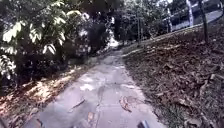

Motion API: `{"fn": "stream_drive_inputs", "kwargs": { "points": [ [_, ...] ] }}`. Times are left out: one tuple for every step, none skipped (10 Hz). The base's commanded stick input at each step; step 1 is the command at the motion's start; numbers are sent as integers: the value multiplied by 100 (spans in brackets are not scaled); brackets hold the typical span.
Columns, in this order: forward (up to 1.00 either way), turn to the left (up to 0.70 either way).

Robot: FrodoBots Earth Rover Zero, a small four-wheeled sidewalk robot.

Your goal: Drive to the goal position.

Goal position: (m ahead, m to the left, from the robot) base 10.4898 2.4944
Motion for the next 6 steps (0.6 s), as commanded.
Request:
{"fn": "stream_drive_inputs", "kwargs": {
  "points": [
    [50,0],
    [50,0],
    [50,-32],
    [50,-50],
    [50,-39],
    [50,-5]
  ]
}}
